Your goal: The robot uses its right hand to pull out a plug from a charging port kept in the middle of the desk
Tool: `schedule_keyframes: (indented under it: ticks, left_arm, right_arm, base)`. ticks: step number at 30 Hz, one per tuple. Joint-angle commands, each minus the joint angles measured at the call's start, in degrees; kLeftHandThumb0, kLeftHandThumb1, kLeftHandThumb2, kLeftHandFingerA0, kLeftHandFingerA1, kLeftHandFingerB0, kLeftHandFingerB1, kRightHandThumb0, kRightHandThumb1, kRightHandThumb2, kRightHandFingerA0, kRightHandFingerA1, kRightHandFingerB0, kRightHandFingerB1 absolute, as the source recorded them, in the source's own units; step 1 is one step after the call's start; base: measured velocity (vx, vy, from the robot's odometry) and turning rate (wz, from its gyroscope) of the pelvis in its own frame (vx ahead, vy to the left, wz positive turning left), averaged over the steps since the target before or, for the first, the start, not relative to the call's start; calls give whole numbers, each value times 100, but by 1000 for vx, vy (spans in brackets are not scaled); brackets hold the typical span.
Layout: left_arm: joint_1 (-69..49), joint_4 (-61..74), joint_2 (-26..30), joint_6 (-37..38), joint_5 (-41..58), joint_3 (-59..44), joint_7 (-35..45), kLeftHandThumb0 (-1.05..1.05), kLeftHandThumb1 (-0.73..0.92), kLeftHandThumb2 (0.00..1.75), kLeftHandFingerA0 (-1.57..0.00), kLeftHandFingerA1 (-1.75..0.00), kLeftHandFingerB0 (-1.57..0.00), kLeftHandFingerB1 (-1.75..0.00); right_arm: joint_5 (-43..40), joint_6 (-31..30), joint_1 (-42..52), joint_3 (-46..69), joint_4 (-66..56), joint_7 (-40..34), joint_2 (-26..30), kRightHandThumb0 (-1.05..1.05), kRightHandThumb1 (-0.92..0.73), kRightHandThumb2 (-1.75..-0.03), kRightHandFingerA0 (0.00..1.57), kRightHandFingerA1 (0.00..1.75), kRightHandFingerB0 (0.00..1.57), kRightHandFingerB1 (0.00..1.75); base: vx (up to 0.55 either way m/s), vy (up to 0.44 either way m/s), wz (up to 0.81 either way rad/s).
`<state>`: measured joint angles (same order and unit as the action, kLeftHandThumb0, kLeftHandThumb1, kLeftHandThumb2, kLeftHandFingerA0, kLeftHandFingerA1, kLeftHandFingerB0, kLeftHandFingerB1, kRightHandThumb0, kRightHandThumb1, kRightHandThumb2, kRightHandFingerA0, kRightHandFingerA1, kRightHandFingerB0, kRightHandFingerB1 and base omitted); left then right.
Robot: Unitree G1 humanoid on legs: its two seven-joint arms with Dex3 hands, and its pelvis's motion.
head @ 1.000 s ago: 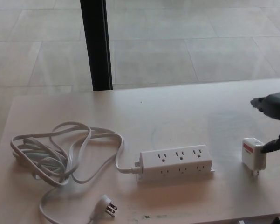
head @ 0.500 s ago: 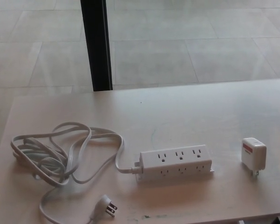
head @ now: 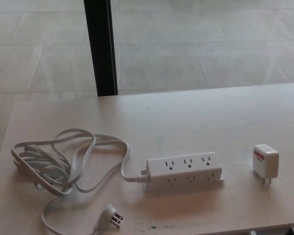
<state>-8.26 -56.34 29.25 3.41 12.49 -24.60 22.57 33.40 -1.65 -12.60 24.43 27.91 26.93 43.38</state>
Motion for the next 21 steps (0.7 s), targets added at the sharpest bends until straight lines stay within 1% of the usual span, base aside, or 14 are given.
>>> schedule_keyframes:
  ticks: [1, 2, 3, 4, 5, 6, 7, 8, 11, 14, 16, 17, 20, 21]
  left_arm:
    - [-89, -76, 73, 88, 58, -66, -8, -92, 91, 86, -33, -52, -3, -28]
    - [-89, -76, 73, 88, 58, -66, -8, -92, 91, 86, -33, -52, -3, -28]
    - [-41, -152, 100, 115, 25, -36, 11, -92, 92, 86, -35, -53, -1, -29]
    - [-38, -151, 99, 117, 14, -25, 8, -92, 92, 86, -35, -53, -1, -29]
    - [-33, -161, 90, 125, 12, -23, 5, -91, 84, 126, -31, -59, -2, -15]
    - [-27, -177, 79, 135, 11, -21, 2, -91, 84, 126, -31, -59, -2, -15]
    - [-33, -168, 61, 139, 6, -15, -17, -88, 83, 125, -30, -59, -1, -17]
    - [-31, -173, 48, 129, 13, -25, -46, -98, 91, 127, -31, -57, -9, -18]
    - [-33, -183, 47, 111, 17, -30, -56, -85, 81, 121, -31, -59, -7, -24]
    - [-66, -111, 36, 81, -8, -12, -117, -99, 88, 95, -35, -55, -8, -27]
    - [-94, -55, 34, 67, -12, -11, -136, -96, 92, 88, -38, -56, -8, -28]
    - [-96, -63, 37, 81, -14, -9, -126, -89, 86, 124, -33, -60, -6, -21]
    - [-66, -166, 69, 106, -2, -22, -80, -87, 86, 126, -31, -61, 0, -18]
    - [-80, -128, 70, 66, 0, -24, -96, -81, 82, 124, -26, -58, 0, -24]
  right_arm:
    - [-2554, 1139, 1317, 3224, 2397, -3945, -1295, -102, -79, -64, 88, 169, 10, 128]
    - [-2551, 1156, 1313, 3231, 2415, -3947, -1292, -102, -79, -64, 88, 169, 10, 128]
    - [-3272, 853, 1083, 3836, 2656, -3656, -1463, -100, -87, -57, 56, 113, 2, 125]
    - [-3474, 698, 1015, 4047, 2653, -3571, -1513, -100, -87, -57, 56, 113, 2, 125]
    - [-3608, 616, 951, 4222, 2623, -3561, -1547, -90, -53, -114, 78, 122, 5, 81]
    - [-3743, 543, 884, 4400, 2589, -3563, -1582, -90, -53, -114, 78, 122, 5, 81]
    - [-3733, 412, 873, 4445, 2567, -3568, -1594, -100, -81, -65, 72, 142, 0, 123]
    - [-3767, 425, 894, 4486, 2630, -3519, -1646, -90, -61, -120, 78, 120, 7, 81]
    - [-3893, 316, 798, 4693, 2874, -3579, -1732, -97, -77, -72, 80, 159, 11, 133]
    - [-3988, 215, 746, 4852, 2880, -3456, -1898, -96, -72, -76, 106, 153, 51, 147]
    - [-3924, 220, 728, 4828, 2944, -3431, -1964, -96, -55, -117, 120, 142, 68, 119]
    - [-3920, 205, 720, 4854, 2966, -3388, -1965, -97, -70, -81, 97, 147, 27, 152]
    - [-4021, 202, 631, 4988, 3110, -3270, -1975, -100, -74, -76, 102, 150, 24, 149]
    - [-4079, 171, 602, 5062, 3230, -3218, -1915, -100, -77, -72, 103, 151, 3, 111]
  base:
    - [0, 0, 0]
    - [0, 0, 0]
    - [0, 0, 0]
    - [0, 0, 0]
    - [0, 0, 0]
    - [0, 0, 0]
    - [0, 0, 0]
    - [0, 0, 0]
    - [0, 0, 0]
    - [0, 0, 0]
    - [0, 0, 0]
    - [0, 0, 0]
    - [0, 0, 0]
    - [0, 0, 0]
